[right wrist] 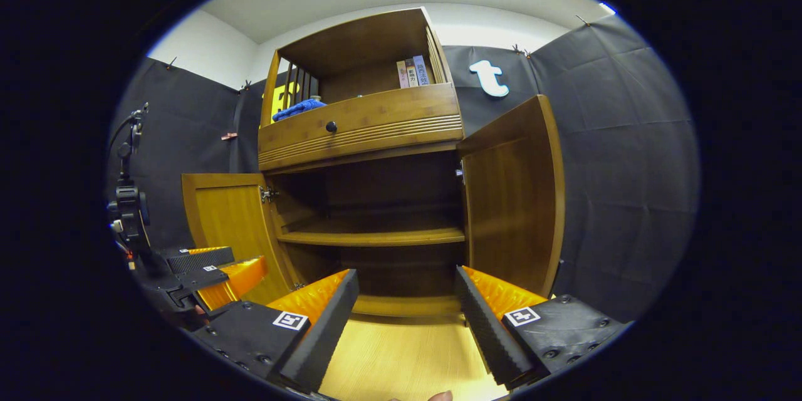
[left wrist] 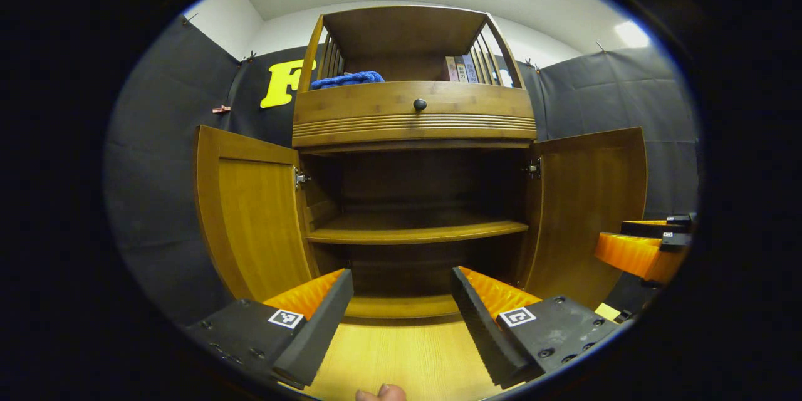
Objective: Open the right door of the double-door shoe cabinet with the right hand, and open the left door with the left hand.
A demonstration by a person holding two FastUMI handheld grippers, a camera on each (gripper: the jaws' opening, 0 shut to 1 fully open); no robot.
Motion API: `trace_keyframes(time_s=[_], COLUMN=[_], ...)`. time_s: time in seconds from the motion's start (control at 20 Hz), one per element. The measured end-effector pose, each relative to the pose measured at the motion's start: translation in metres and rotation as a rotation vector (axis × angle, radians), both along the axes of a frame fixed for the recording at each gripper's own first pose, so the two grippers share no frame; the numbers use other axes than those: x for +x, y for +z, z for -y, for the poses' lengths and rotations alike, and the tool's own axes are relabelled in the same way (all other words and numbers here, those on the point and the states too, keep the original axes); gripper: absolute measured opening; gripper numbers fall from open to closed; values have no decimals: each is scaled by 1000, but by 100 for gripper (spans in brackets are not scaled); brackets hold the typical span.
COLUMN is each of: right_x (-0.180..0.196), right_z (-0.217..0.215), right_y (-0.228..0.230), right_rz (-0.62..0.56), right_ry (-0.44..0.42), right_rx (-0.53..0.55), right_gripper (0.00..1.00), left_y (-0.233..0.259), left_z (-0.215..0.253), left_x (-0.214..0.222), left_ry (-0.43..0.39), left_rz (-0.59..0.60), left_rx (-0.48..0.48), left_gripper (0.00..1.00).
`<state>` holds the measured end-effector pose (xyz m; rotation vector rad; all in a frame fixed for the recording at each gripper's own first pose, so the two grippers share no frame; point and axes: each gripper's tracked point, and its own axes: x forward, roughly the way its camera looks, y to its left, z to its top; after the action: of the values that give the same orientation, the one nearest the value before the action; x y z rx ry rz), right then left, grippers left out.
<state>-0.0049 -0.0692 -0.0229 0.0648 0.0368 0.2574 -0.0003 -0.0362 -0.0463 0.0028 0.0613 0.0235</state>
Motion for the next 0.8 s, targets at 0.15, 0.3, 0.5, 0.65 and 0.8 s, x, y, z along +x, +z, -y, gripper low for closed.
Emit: trace_keyframes(time_s=[0.15,0.3,0.5,0.65,0.8], right_x=[1,1,2,1,1], right_z=[-2,-3,-3,-2,-2], right_y=[1,0,0,-1,0], right_rz=[3,3,2,0,2], right_ry=[3,5,4,3,2], right_rx=[-3,-7,-11,-14,-18], right_gripper=[98,100,100,100,100], left_y=[0,-1,-1,1,1], left_z=[0,1,3,7,9], left_x=[1,2,4,4,6], left_ry=[-4,-10,-17,-26,-31], left_rz=[-2,-4,-5,1,4], left_rx=[7,5,10,16,22], left_gripper=[98,98,98,98,98])
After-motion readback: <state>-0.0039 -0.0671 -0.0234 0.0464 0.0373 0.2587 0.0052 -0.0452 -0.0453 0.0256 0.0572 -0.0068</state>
